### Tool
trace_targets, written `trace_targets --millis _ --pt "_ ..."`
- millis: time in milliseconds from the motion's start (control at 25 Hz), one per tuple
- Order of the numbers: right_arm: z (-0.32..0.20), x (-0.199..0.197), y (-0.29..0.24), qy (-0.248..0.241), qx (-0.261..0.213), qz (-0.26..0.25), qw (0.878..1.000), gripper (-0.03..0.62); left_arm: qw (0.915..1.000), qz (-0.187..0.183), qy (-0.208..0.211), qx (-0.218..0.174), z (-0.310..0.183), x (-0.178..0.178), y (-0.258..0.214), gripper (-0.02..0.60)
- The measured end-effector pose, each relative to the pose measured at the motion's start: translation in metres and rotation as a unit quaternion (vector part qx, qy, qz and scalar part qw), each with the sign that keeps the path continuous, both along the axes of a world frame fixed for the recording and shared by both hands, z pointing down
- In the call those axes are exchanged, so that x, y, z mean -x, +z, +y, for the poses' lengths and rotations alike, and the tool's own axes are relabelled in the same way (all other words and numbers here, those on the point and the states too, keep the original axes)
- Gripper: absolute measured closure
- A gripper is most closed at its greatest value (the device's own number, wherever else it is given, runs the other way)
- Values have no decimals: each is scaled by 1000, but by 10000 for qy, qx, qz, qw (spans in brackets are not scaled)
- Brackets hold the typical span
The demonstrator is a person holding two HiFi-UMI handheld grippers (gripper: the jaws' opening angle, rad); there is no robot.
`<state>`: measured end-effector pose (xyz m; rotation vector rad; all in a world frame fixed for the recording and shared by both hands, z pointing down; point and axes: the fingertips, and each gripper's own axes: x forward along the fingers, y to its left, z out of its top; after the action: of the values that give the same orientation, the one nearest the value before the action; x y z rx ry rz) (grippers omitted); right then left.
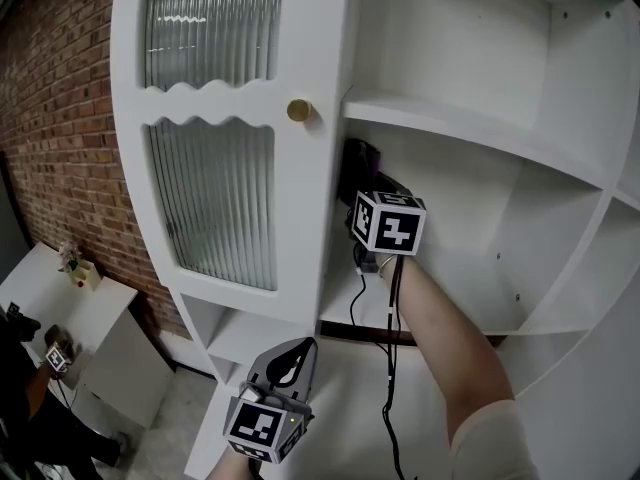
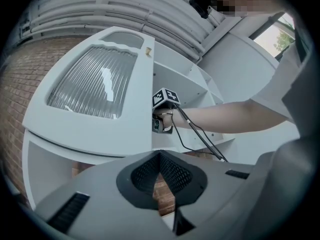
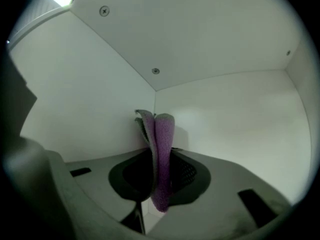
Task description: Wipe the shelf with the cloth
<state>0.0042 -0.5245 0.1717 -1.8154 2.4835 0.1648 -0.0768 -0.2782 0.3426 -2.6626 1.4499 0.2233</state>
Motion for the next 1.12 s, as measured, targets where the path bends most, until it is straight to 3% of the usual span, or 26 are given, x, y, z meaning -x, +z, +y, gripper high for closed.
trace_targets --millis 120,360,720,920,1120 --pt "-7 -9 2 61 44 -66 10000 514 10000 -15 18 -86 0 -2 -3 568" --pt "-6 -36 7 423 -104 371 9984 511 9997 -184 99 -129 0 -17 -5 568" --pt "0 -96 6 662 -119 395 9970 510 9995 -277 97 -133 -2 -46 -5 568" --pt "7 -145 3 864 -152 353 9955 510 9982 -433 85 -398 2 -69 -11 568" --pt "15 -198 1 1203 -78 184 9925 508 9982 -397 170 -421 3 -91 -10 568"
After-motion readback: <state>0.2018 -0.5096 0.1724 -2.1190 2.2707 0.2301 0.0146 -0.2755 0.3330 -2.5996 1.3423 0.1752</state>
